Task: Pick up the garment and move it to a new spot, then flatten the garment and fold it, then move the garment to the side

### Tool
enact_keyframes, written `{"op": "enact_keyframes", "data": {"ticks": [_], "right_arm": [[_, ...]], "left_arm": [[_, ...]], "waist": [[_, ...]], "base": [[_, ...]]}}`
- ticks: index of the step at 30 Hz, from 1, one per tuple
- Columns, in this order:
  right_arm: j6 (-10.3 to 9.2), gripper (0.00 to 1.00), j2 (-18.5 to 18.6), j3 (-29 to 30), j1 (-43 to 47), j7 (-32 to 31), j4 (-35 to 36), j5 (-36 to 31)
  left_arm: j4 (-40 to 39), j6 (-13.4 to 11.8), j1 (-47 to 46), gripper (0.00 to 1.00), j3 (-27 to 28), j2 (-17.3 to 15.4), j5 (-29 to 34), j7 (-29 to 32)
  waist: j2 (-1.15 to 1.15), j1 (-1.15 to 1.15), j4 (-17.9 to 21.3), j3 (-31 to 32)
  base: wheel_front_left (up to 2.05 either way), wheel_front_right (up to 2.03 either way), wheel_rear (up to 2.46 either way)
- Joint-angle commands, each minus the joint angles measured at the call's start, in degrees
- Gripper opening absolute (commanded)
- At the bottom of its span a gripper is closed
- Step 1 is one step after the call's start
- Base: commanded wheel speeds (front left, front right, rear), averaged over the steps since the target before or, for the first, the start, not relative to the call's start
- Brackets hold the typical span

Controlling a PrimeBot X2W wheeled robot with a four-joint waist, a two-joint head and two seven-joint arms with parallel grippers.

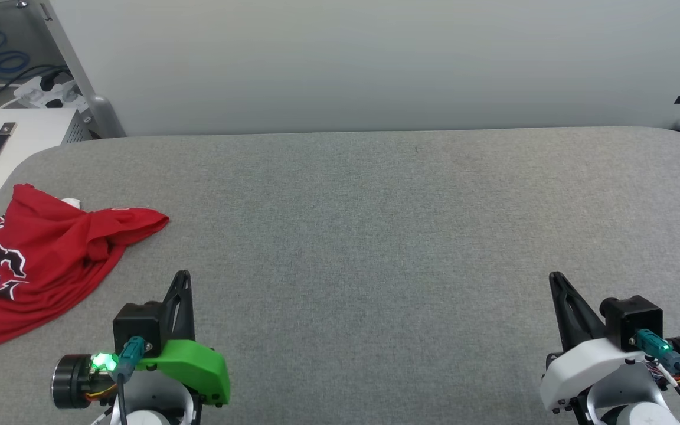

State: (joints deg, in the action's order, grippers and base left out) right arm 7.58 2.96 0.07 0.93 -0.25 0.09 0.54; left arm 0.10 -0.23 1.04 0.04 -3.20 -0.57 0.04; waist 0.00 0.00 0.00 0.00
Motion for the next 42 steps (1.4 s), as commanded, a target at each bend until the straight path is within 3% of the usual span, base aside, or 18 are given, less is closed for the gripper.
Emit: {"op": "enact_keyframes", "data": {"ticks": [1, 36, 37, 42], "right_arm": [[-0.09, 0.0, -0.08, -0.07, -0.93, 0.25, -0.09, -0.54], [-0.09, 0.0, -0.08, -0.07, -0.93, 0.25, -0.09, -0.54], [0.0, 1.0, 0.0, 0.01, -0.01, 0.01, 0.0, 0.01], [0.0, 1.0, 0.03, 0.03, -0.01, 0.11, -0.06, 0.15]], "left_arm": [[-0.1, 0.23, -1.04, 0.0, -0.04, 0.33, 0.57, -0.04], [-0.1, 0.23, -1.04, 0.0, -0.04, 0.33, 0.57, -0.04], [0.0, 0.0, -0.01, 1.0, -0.02, 0.0, -0.01, -0.01], [0.1, 0.01, -0.03, 1.0, -0.07, -0.02, -0.15, -0.19]], "waist": [[0.0, 0.0, 0.0, 0.0], [0.0, 0.0, 0.0, 0.0], [0.0, 0.0, 0.0, 0.0], [0.0, 0.0, 0.0, 0.0]], "base": [[0.0, 0.0, 0.0], [0.0, 0.0, 0.0], [0.0, 0.0, 0.0], [0.0, 0.0, 0.0]]}}
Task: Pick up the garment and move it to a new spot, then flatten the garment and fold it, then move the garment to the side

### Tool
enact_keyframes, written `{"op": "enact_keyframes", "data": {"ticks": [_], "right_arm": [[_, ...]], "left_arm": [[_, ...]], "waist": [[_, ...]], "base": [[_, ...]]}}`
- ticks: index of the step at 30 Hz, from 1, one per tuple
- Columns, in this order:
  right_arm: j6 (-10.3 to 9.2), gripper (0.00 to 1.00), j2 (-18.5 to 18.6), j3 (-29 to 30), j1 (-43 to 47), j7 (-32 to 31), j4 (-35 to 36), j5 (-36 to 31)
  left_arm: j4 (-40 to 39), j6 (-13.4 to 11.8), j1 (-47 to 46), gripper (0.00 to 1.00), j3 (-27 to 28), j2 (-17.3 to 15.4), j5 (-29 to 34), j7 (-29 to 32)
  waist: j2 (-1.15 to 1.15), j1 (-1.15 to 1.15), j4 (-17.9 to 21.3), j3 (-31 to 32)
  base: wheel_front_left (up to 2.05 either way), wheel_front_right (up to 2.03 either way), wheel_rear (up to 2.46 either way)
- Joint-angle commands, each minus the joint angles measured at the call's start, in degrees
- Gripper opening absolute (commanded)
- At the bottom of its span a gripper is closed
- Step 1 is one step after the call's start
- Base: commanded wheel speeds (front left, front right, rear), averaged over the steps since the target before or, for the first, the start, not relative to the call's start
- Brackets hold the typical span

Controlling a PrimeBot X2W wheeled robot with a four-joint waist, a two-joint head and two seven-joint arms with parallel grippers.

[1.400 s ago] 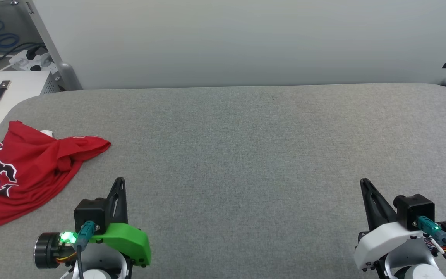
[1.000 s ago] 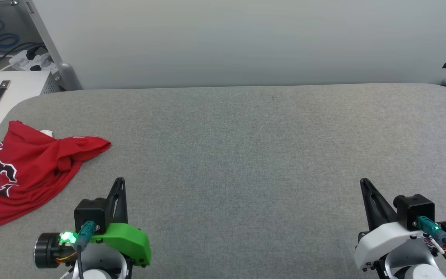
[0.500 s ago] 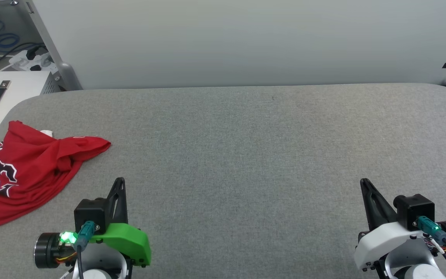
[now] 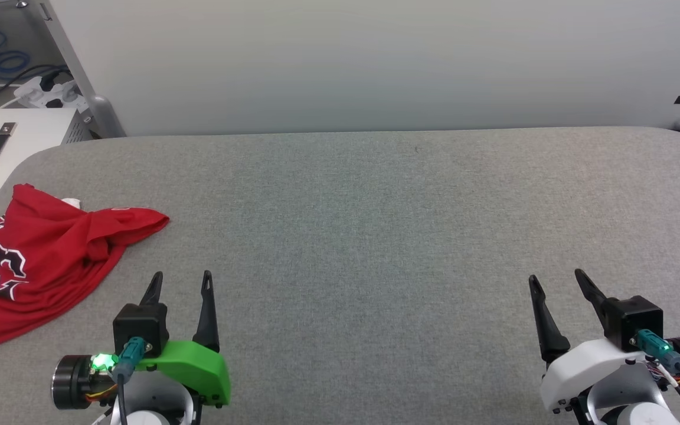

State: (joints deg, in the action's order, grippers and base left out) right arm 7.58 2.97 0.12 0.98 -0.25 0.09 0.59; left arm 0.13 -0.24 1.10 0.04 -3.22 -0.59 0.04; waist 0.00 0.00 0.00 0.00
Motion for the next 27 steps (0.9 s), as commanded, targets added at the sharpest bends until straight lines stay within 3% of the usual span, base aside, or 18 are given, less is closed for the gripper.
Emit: {"op": "enact_keyframes", "data": {"ticks": [1, 27], "right_arm": [[0.0, 1.0, 0.05, -0.03, -0.18, 0.33, -0.23, 0.37], [-0.02, 1.0, 0.05, 0.85, -1.69, 1.36, -0.04, 4.3]], "left_arm": [[0.29, 0.04, -0.28, 1.0, -0.22, 0.01, -0.37, -0.53], [1.07, 0.43, -1.84, 1.0, -1.11, 0.09, -2.43, -3.98]], "waist": [[0.0, 0.0, 0.0, -0.01], [0.0, 0.0, -0.07, -0.03]], "base": [[0.0, 0.0, 0.0], [0.0, 0.0, 0.0]]}}
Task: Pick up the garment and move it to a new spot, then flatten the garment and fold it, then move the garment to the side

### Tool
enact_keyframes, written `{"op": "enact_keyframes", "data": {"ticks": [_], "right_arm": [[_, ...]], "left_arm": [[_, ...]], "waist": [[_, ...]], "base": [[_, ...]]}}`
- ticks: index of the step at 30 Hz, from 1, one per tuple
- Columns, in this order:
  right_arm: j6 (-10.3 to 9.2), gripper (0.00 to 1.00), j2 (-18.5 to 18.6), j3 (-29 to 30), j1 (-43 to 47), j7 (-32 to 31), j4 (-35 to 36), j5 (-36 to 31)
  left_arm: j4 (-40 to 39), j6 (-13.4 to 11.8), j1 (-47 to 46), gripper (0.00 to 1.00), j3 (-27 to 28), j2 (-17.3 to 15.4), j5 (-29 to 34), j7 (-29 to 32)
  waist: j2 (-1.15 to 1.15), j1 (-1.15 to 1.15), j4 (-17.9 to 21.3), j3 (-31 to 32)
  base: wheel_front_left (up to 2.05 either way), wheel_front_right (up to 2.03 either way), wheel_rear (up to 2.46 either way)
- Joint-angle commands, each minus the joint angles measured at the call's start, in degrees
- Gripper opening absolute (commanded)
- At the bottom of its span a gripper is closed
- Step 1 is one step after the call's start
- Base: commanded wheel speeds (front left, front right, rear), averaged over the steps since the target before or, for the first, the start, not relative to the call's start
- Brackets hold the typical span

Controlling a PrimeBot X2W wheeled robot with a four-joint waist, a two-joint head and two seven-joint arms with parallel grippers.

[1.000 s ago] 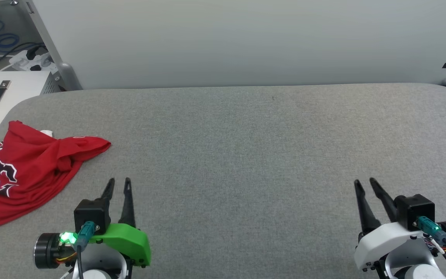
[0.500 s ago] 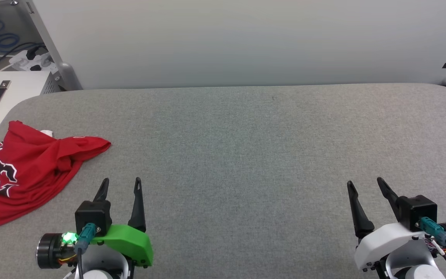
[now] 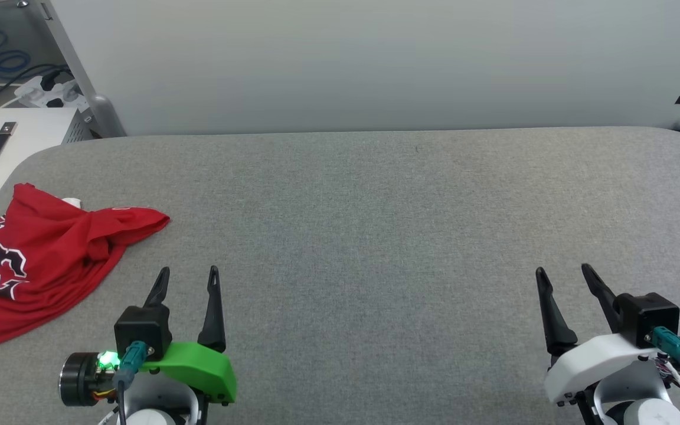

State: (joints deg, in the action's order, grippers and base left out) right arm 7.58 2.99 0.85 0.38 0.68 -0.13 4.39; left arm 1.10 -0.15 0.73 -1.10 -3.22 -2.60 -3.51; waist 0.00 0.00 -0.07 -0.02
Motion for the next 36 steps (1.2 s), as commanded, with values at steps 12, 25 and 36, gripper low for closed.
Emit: {"op": "enact_keyframes", "data": {"ticks": [12, 25, 36], "right_arm": [[-0.03, 1.0, -0.03, 0.57, -1.66, 0.33, 1.3, 1.61], [-0.04, 1.0, -0.06, 0.69, -2.18, 0.12, 2.55, 1.21], [-0.05, 1.0, 0.43, -0.26, -2.39, -0.28, 4.13, 0.87]], "left_arm": [[0.62, 0.42, -2.21, 1.0, -0.3, 0.13, -1.29, -1.85], [1.53, 0.83, -3.17, 1.0, -0.52, 0.16, -2.02, -3.4], [2.48, 1.2, -3.72, 1.0, 0.14, 0.19, -3.37, -4.71]], "waist": [[0.0, 0.0, -0.02, -0.19], [0.0, 0.0, -0.62, -0.41], [0.0, 0.0, -3.66, -0.4]], "base": [[0.0, 0.0, 0.0], [0.0, 0.0, 0.0], [0.0, 0.0, 0.0]]}}
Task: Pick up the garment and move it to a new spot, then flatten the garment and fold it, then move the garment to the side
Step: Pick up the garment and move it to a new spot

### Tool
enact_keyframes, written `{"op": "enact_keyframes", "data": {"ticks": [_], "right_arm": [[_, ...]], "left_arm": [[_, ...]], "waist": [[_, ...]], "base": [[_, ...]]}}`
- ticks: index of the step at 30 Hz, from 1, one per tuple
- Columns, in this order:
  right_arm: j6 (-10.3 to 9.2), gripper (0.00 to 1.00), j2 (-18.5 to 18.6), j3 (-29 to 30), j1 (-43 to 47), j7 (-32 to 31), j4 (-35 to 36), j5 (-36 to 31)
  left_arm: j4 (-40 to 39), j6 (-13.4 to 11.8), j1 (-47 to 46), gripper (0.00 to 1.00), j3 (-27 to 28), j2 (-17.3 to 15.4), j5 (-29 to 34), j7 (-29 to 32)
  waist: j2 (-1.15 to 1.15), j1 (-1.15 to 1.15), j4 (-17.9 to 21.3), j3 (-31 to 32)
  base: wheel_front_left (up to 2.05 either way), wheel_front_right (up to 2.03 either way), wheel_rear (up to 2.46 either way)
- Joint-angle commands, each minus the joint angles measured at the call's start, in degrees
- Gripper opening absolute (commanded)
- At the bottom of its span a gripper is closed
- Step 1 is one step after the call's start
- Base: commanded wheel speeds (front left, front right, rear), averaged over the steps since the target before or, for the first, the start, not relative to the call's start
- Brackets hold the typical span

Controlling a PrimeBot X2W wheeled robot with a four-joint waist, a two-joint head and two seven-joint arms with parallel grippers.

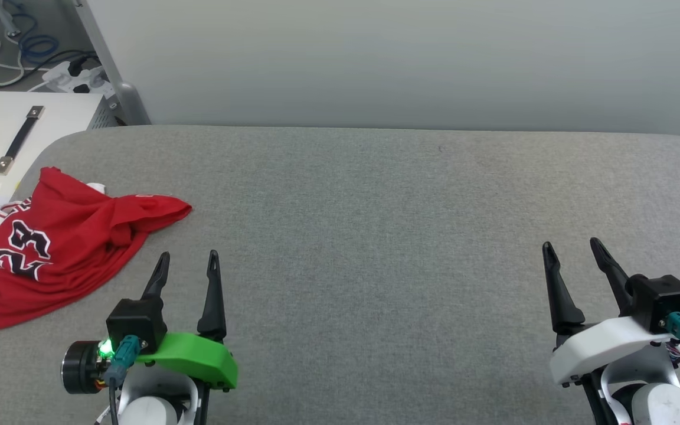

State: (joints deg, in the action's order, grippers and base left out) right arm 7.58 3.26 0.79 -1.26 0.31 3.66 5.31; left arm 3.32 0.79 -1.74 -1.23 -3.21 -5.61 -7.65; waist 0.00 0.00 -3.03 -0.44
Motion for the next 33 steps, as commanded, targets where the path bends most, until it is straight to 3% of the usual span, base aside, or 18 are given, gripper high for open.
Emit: {"op": "enact_keyframes", "data": {"ticks": [1, 33], "right_arm": [[-0.05, 1.0, 0.17, -0.27, -0.74, 0.05, 0.45, -0.03], [-0.07, 1.0, 1.4, -5.89, -2.3, 1.2, 2.36, -0.39]], "left_arm": [[0.36, 0.3, -1.27, 1.0, 0.31, 0.18, -0.44, -0.67], [2.7, 1.21, -2.56, 1.0, 2.46, 0.27, -2.53, -4.59]], "waist": [[0.0, 0.0, -1.1, 0.03], [0.0, 0.0, -18.32, -0.38]], "base": [[0.0, 0.0, 0.0], [0.0, 0.0, 0.0]]}}
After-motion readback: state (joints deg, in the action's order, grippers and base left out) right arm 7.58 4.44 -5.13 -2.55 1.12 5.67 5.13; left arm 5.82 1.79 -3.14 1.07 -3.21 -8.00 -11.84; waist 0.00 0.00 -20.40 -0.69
